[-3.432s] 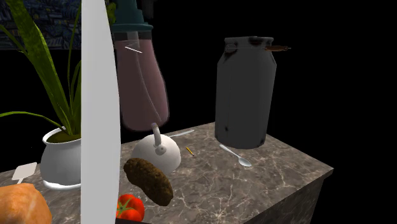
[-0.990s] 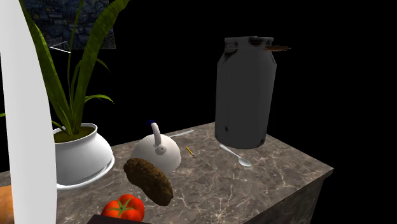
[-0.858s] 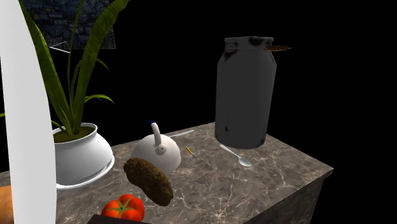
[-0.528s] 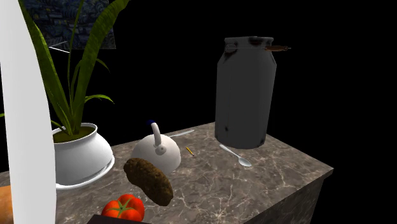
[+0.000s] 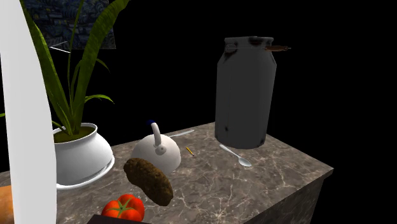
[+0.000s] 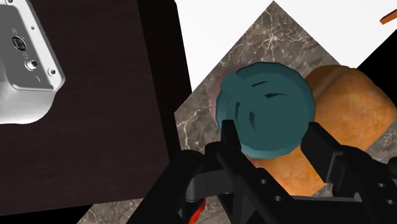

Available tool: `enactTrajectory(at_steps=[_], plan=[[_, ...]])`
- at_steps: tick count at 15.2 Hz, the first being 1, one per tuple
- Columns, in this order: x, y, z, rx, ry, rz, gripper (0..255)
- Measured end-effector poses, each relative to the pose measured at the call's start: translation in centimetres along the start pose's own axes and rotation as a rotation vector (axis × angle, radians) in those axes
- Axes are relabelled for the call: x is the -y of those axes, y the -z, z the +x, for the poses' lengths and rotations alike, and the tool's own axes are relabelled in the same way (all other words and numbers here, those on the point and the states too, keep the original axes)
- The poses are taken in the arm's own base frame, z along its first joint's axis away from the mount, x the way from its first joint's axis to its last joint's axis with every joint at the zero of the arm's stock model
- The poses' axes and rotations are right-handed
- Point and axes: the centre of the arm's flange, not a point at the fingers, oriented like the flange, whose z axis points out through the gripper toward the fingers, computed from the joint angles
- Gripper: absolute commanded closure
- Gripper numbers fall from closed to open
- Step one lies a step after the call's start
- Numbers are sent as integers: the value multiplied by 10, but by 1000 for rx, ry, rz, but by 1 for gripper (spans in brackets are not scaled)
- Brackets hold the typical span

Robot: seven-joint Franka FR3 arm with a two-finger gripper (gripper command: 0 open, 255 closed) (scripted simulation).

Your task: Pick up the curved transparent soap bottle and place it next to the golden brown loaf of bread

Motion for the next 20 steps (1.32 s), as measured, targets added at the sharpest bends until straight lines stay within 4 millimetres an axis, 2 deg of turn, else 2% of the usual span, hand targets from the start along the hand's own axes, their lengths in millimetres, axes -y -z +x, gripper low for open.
enactTrajectory(at_steps=[20], plan=[[6,-105,20,0,0,0,255]])
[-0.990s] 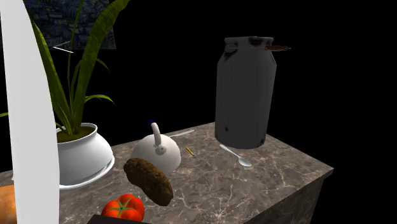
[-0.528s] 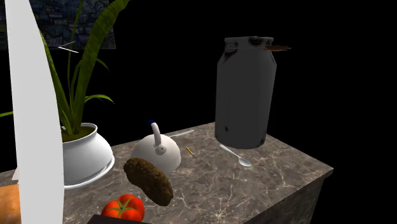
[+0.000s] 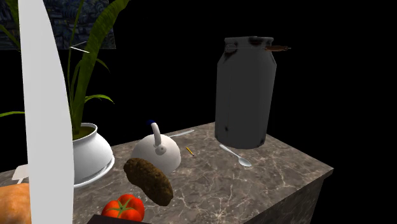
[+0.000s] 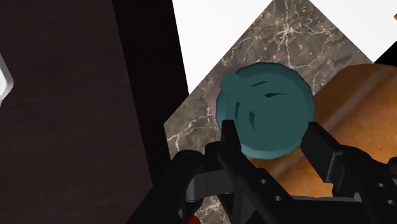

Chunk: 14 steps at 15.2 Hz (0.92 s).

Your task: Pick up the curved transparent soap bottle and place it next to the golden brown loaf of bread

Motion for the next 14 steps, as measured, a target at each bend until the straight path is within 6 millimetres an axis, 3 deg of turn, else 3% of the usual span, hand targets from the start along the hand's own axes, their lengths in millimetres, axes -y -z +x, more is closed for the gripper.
enactTrajectory(at_steps=[8,14], plan=[[2,-40,11,0,0,0,255],[2,-43,11,0,0,1,255]])
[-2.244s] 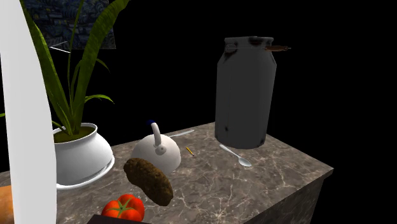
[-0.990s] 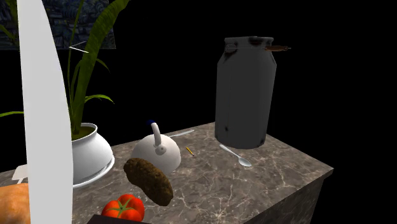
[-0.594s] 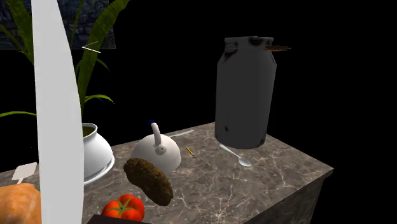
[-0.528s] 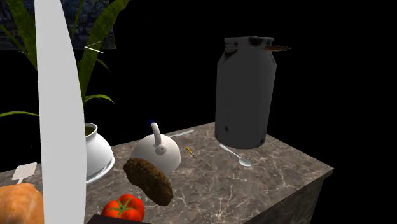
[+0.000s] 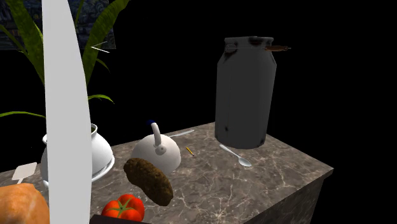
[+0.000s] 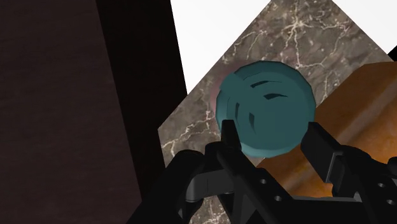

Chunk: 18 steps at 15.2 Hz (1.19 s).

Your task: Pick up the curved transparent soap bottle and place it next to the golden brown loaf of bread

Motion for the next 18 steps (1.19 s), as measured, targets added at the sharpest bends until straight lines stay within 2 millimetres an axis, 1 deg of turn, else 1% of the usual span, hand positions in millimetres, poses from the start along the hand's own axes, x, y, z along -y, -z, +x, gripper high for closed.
enactTrajectory(at_steps=[1,7,8,10,12,14,18], plan=[[0,0,0,0,0,0,0],[0,0,0,0,0,0,0],[1,7,1,-1,0,1,0],[1,28,0,-3,-1,2,0],[1,42,1,-2,-1,1,0],[0,48,0,-1,0,0,0],[0,50,0,0,0,0,0]])
